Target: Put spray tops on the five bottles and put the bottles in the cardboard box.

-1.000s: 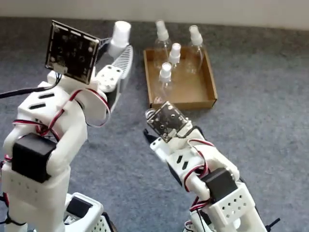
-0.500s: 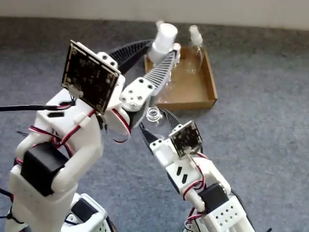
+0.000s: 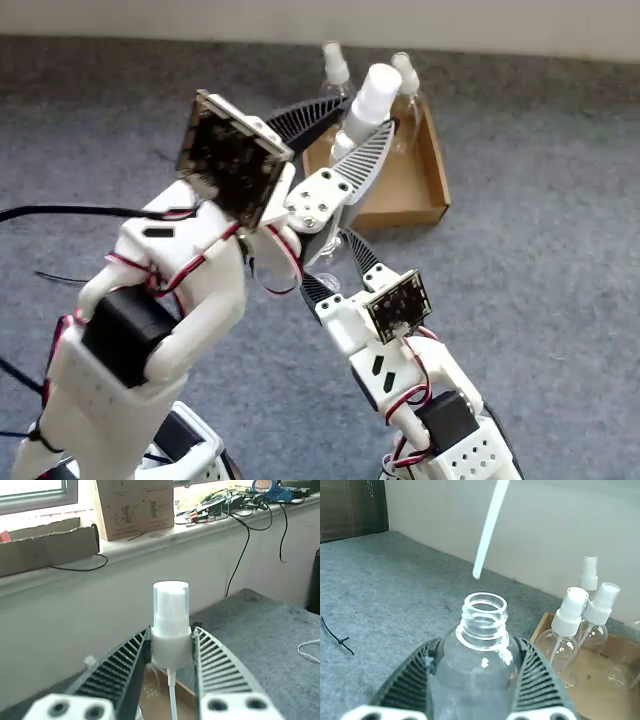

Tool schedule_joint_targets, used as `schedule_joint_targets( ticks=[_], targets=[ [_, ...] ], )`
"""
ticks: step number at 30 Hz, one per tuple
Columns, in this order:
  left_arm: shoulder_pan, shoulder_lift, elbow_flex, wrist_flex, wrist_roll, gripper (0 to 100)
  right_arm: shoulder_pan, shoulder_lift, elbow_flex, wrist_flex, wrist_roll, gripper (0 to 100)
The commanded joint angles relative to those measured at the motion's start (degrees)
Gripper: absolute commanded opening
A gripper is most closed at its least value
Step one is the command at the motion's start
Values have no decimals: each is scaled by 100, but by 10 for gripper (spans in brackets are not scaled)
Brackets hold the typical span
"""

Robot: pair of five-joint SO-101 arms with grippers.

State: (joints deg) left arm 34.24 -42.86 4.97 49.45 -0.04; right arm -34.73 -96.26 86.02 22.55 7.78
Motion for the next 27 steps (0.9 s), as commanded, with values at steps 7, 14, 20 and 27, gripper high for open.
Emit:
schedule_joint_targets(
  ticks=[7,14,20,27],
  targets=[
    [84,-66,585,-167,53,53,-40,-92,-84,13,-44,5],
    [-277,-127,1218,-114,53,56,-31,-101,-75,22,-44,5],
    [-514,-585,1648,730,44,57,-31,-101,-84,215,-44,5],
    [-541,-1200,2114,774,44,155,-31,-101,-66,215,-44,5]
  ],
)
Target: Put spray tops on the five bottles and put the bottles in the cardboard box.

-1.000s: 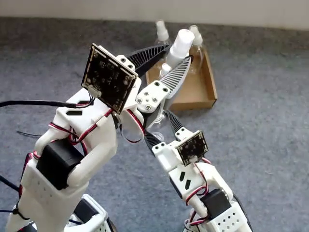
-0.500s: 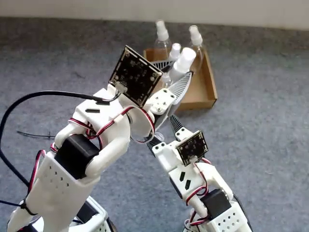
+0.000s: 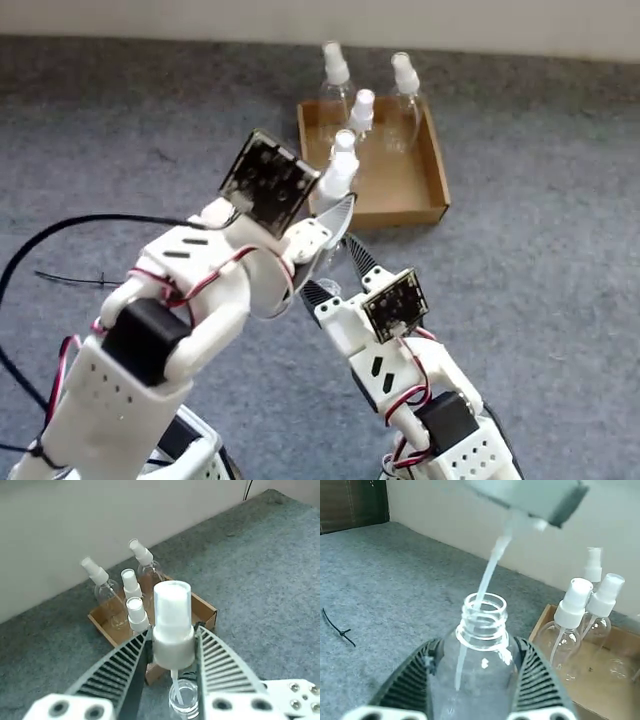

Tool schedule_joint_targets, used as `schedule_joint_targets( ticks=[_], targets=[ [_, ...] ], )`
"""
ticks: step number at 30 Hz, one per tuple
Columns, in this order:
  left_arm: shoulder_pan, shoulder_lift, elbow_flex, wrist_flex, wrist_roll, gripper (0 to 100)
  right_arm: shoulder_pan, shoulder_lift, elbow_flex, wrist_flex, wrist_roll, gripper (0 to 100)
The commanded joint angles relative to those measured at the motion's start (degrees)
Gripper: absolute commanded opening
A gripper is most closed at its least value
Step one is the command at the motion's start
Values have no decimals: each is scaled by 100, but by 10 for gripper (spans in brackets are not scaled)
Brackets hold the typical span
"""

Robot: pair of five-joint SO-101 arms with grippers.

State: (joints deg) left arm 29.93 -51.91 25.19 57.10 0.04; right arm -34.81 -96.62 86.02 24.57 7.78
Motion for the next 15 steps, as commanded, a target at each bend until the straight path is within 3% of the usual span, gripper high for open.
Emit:
schedule_joint_targets(
  ticks=[1,9,15],
  targets=[
    [-110,-312,101,9,35,153,-22,-66,-66,13,-44,5],
    [-136,-295,-418,97,26,152,-22,-66,-57,13,-44,5],
    [-927,-295,-549,185,-237,150,-22,-66,-57,13,-44,5]
  ],
)
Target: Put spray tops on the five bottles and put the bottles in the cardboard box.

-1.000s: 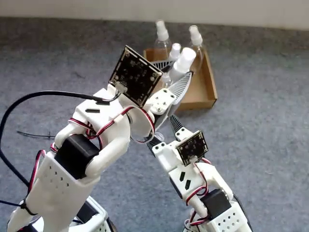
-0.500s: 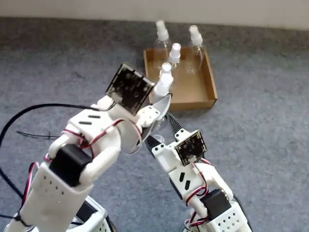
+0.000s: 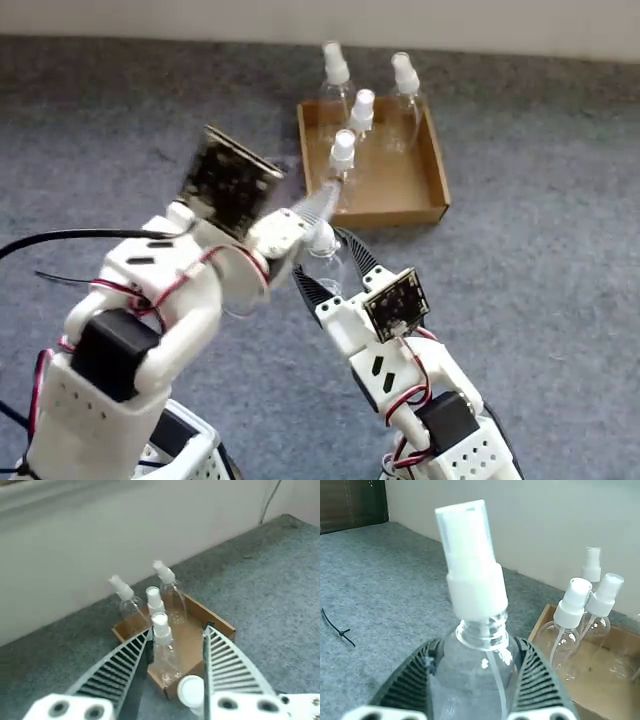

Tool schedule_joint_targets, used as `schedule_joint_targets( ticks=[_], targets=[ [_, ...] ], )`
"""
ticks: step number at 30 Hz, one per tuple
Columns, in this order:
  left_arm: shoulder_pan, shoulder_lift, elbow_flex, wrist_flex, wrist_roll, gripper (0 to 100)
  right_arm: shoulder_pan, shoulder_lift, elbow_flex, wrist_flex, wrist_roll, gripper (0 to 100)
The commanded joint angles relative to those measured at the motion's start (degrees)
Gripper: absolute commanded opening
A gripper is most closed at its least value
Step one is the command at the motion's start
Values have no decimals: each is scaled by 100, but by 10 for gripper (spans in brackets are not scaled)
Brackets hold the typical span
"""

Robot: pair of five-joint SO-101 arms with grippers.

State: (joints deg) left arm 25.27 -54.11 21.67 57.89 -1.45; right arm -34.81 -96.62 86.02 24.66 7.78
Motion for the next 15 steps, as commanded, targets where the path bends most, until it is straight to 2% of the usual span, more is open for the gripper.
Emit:
schedule_joint_targets(
  ticks=[1,9,15],
  targets=[
    [-505,-92,-127,193,-88,150,-22,-66,-57,4,-44,5],
    [-470,-110,365,343,-281,150,-22,-66,-48,4,-44,5],
    [110,-48,435,334,-299,150,-22,-66,-48,4,-44,5]
  ],
)
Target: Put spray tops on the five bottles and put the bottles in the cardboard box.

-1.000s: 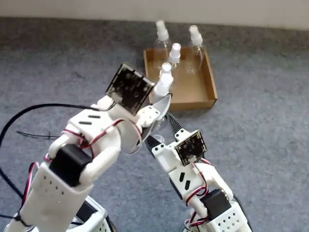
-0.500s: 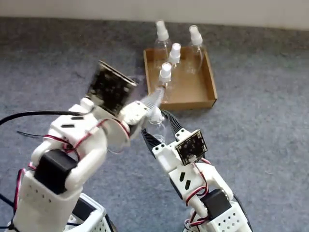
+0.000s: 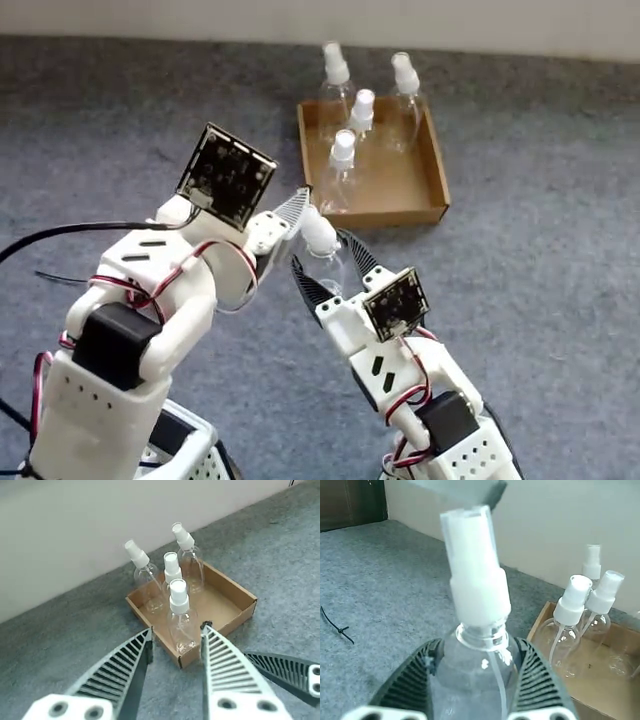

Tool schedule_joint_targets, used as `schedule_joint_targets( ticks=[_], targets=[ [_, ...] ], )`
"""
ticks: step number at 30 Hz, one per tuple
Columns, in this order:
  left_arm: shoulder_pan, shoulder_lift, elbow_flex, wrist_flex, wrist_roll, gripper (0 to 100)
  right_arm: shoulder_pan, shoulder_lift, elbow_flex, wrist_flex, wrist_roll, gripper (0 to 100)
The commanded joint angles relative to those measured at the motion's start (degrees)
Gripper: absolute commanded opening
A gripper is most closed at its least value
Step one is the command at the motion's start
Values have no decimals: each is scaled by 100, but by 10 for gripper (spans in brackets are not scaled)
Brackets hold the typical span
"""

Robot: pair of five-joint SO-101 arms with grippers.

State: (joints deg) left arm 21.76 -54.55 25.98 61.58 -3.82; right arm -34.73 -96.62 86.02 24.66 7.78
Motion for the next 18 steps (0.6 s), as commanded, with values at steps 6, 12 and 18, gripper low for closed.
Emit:
schedule_joint_targets(
  ticks=[6,12,18],
  targets=[
    [637,233,-13,-273,-70,149,-40,-66,-48,13,-44,5],
    [637,1165,-233,-352,-70,149,-40,-66,-48,13,-35,5],
    [690,1666,-840,-352,-334,149,-40,-66,-48,13,-26,5]
  ],
)
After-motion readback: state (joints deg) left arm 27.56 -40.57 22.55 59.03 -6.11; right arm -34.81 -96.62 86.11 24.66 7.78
